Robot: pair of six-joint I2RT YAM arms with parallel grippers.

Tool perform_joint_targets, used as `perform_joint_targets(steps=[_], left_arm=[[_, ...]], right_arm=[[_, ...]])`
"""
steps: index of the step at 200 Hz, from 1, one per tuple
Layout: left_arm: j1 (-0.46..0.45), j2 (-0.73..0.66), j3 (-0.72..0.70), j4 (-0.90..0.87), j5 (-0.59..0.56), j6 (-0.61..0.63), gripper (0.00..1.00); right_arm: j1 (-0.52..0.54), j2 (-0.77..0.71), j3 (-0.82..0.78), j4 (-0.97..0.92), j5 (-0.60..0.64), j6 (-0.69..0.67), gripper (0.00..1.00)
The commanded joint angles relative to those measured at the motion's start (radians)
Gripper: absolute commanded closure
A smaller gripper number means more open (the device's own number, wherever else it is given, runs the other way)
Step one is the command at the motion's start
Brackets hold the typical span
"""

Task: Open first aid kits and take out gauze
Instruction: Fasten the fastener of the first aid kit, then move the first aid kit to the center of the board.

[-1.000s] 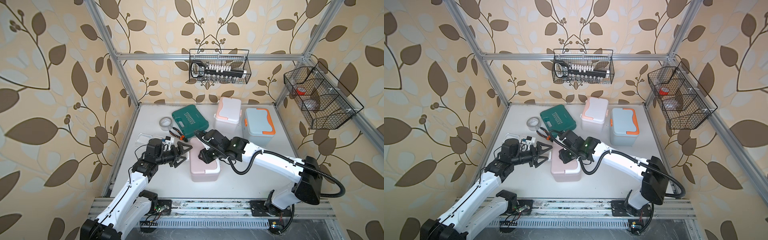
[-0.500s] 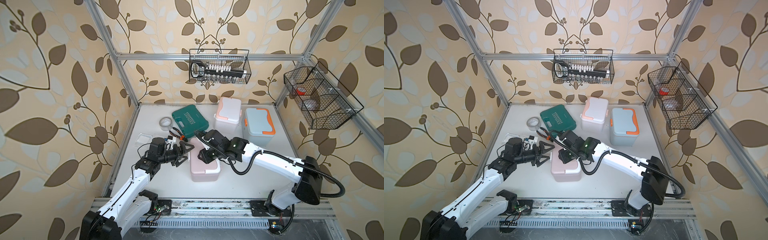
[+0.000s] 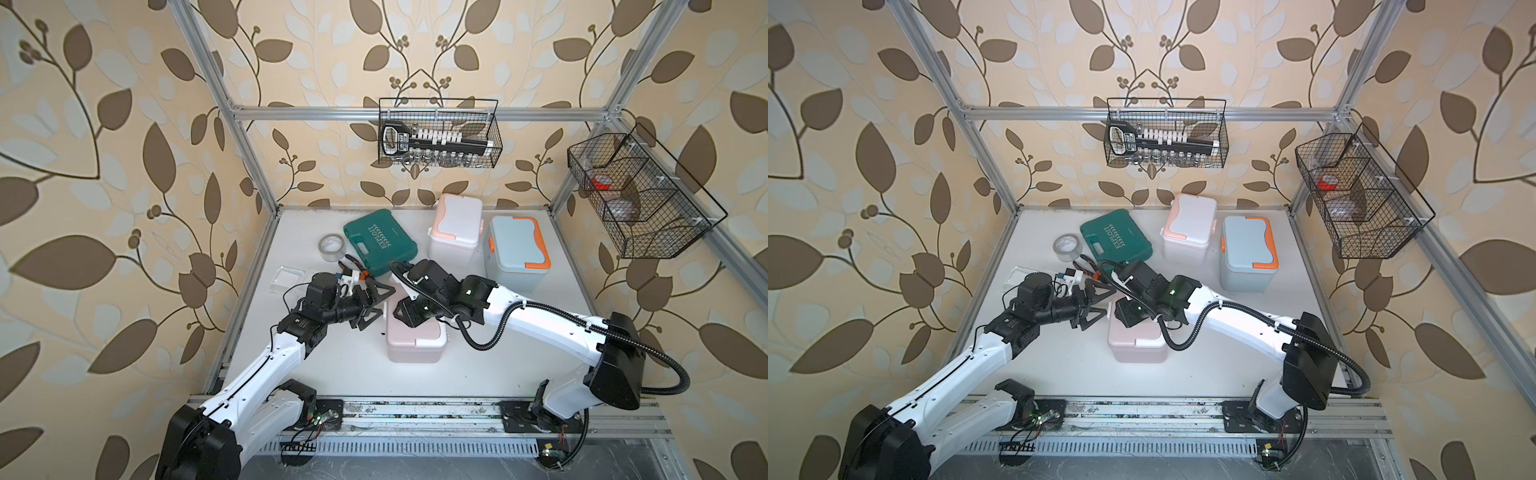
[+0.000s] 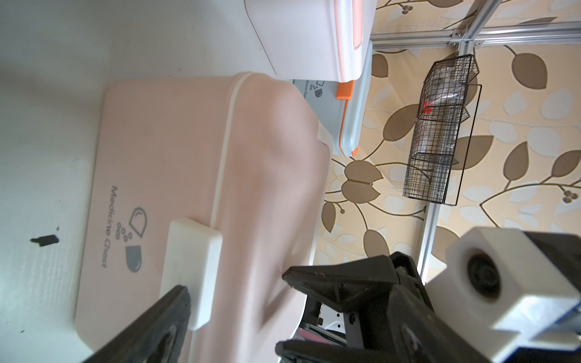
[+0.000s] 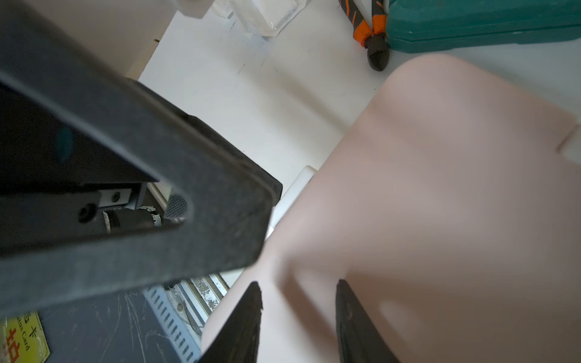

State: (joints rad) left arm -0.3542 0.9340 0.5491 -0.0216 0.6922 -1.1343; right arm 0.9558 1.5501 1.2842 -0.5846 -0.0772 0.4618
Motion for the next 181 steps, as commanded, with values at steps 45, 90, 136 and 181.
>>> perform_joint_targets(steps=[45, 90, 136, 181], left_arm=[[-0.009, -0.106, 0.140, -0.363, -0.114, 0.249, 0.01], [-0.033, -0.077, 0.159, -0.424, -0.127, 0.307, 0.01], [-0.151, 0.076, 0.222, -0.358, -0.150, 0.317, 0.01], [-0.293, 0.247, 0.306, -0.267, -0.195, 0.305, 0.01]], right_arm=[[0.004, -0.110, 0.010, -0.172, 0.111, 0.006, 0.11], [-0.035, -0.209, -0.021, -0.154, 0.199, 0.026, 0.00], [-0.160, -0.292, -0.098, -0.126, 0.188, 0.069, 0.00], [-0.235, -0.344, -0.136, -0.150, 0.230, 0.106, 0.00]])
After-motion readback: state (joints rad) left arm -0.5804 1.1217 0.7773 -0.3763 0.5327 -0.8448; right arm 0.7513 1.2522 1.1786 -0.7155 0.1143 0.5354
